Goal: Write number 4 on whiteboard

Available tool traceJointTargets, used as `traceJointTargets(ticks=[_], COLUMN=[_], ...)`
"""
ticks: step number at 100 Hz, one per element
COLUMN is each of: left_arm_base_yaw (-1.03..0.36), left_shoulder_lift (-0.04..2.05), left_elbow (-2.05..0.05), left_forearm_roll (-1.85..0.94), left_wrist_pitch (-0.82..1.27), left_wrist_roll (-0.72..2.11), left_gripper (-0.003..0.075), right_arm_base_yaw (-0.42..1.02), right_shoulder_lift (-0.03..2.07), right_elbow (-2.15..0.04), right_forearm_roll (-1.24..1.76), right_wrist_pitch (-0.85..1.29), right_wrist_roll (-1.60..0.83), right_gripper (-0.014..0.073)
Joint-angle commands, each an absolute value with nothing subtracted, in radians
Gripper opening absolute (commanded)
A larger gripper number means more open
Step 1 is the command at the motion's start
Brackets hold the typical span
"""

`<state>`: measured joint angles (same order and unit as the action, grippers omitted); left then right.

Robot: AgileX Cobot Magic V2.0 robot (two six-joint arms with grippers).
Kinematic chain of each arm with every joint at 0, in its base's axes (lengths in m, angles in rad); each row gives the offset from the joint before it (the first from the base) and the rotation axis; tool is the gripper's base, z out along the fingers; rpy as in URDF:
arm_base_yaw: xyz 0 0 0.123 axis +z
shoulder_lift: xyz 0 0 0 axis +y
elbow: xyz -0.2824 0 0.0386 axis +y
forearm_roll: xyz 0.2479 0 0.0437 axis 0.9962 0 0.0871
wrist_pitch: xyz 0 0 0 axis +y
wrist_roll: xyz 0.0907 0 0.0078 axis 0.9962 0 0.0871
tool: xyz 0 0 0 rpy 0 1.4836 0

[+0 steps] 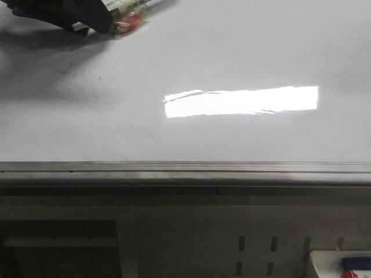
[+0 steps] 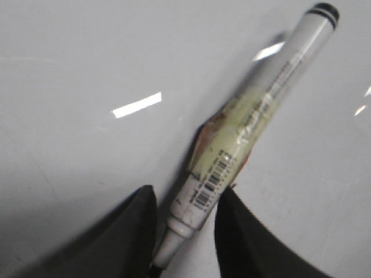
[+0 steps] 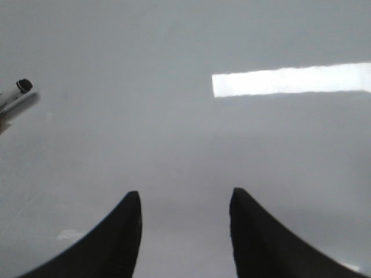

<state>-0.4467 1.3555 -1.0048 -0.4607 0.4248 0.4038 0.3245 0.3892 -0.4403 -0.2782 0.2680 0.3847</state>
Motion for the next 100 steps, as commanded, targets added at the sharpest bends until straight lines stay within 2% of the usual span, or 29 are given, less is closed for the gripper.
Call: traceJointTargets(ticks=[1, 9, 38, 50, 64, 83, 100], left_arm_base_yaw=[-0.447, -0.447, -0.447, -0.456, -0.499, -0.575, -0.644], left_shoulder_lift=[1.367, 1.368, 1.302, 1.219, 1.123, 1.011, 0.937], left_elbow=[-1.021, -1.021, -1.021, -1.021, -1.002, -0.904, -0.772], left_forearm_roll=[-0.409, -0.398, -0.387, -0.375, -0.372, -0.371, -0.373], left_wrist_pitch=[0.428, 0.431, 0.46, 0.538, 0.614, 0.605, 0.596], left_wrist_roll=[0.404, 0.404, 0.408, 0.479, 0.565, 0.6, 0.721], left_gripper=[0.008, -0.0022, -0.002, -0.002, -0.002, -0.002, -0.002], right_arm_base_yaw=[0.326, 0.326, 0.333, 0.39, 0.541, 0.839, 0.966], right_shoulder_lift=[0.404, 0.404, 0.404, 0.409, 0.488, 0.669, 0.784], right_elbow=[-0.478, -0.478, -0.48, -0.489, -0.53, -0.612, -0.668], right_forearm_roll=[-0.293, -0.293, -0.247, -0.234, -0.234, -0.288, -0.373], right_wrist_pitch=[0.198, 0.198, 0.189, 0.192, 0.194, 0.201, 0.22], right_wrist_roll=[0.374, 0.374, 0.374, 0.372, 0.326, 0.248, 0.248], right_gripper=[0.0313, 0.0313, 0.0313, 0.0313, 0.0313, 0.0313, 0.0314])
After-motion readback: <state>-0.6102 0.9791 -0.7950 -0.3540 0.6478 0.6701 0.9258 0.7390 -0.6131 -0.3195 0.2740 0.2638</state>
